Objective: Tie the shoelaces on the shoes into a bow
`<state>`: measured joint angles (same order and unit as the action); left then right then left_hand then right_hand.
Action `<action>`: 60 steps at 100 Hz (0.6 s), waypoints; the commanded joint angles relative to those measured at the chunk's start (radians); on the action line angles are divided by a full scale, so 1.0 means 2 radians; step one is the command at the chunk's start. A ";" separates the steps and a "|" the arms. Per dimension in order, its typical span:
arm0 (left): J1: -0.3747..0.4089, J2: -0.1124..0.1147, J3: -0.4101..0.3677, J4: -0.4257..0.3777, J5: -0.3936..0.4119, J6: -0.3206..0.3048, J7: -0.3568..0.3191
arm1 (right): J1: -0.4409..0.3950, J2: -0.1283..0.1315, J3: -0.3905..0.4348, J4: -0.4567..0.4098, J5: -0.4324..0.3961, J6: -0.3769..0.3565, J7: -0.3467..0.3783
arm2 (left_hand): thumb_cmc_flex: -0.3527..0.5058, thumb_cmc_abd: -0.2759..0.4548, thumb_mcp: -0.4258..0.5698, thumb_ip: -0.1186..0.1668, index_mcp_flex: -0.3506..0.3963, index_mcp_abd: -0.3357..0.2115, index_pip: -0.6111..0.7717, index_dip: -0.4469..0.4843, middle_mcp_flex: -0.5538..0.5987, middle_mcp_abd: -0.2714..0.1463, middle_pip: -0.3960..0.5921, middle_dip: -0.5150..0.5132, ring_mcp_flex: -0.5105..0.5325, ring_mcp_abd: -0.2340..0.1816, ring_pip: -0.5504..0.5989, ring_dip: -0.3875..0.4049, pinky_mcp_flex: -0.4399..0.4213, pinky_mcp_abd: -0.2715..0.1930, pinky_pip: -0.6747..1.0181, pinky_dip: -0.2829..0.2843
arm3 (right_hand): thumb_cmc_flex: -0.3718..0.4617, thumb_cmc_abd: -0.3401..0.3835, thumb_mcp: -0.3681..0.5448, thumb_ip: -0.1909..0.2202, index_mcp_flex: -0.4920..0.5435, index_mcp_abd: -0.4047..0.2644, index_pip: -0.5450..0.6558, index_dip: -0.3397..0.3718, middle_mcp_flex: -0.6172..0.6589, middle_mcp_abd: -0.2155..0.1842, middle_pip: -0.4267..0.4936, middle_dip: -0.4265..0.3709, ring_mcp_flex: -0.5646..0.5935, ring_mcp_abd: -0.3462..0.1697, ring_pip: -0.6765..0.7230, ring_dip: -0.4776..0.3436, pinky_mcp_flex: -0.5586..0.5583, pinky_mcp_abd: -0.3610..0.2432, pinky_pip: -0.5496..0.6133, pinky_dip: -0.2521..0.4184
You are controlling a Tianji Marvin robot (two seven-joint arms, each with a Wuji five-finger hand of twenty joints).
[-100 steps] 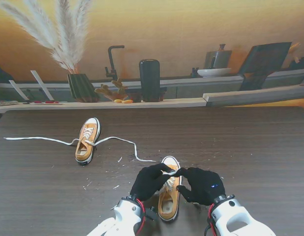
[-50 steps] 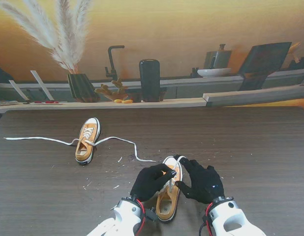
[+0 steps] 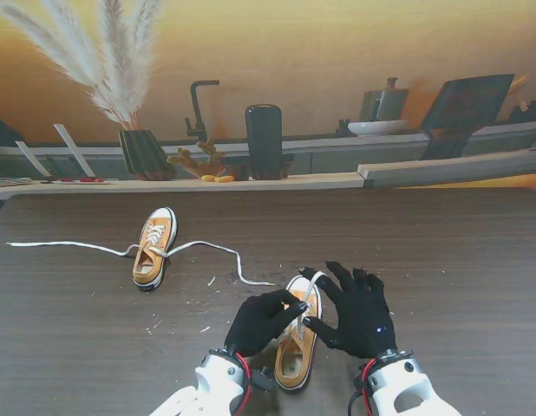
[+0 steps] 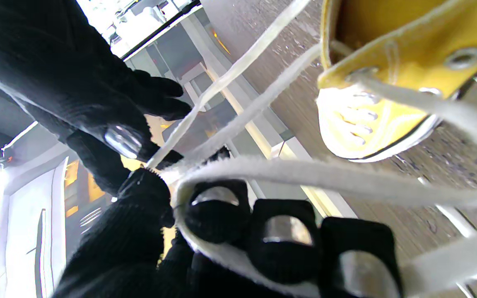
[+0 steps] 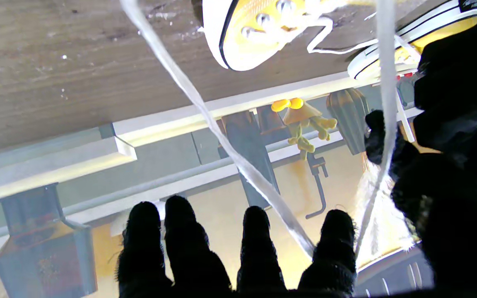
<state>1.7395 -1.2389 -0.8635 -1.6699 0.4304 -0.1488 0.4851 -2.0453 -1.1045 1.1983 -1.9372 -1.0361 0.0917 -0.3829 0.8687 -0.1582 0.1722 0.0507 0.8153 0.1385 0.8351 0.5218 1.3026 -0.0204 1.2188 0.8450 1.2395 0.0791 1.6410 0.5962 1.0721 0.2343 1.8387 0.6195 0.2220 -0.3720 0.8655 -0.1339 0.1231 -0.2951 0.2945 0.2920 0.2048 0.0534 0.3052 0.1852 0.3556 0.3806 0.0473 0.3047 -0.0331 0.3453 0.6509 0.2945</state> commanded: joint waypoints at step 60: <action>0.057 0.016 -0.072 -0.073 0.027 0.013 -0.012 | -0.018 -0.014 -0.005 -0.005 0.045 -0.005 -0.049 | -0.019 -0.026 0.024 0.018 0.019 -0.052 -0.017 -0.022 0.016 0.017 -0.005 0.014 0.017 -0.008 0.013 0.004 0.008 -0.029 0.128 0.003 | 0.015 -0.043 0.009 0.001 0.015 0.031 0.172 -0.071 0.219 -0.006 0.413 0.291 0.358 -0.060 0.232 0.518 0.313 0.016 0.332 0.176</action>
<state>1.8455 -1.2114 -0.9990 -1.7927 0.4812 -0.1251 0.4755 -2.0844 -1.1275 1.1880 -1.9491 -0.9584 0.0872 -0.4972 0.8507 -0.1896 0.1975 0.0709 0.8157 0.1383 0.8086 0.4951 1.3027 -0.0204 1.2082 0.8541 1.2395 0.0791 1.6410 0.5962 1.0721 0.2345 1.8387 0.6195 0.2365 -0.4386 0.8542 -0.1339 0.1255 -0.2749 0.6254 0.1348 0.6000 0.0535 1.1281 0.7436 1.0216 0.2569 0.4803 1.3106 0.5748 0.3904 1.2713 0.6286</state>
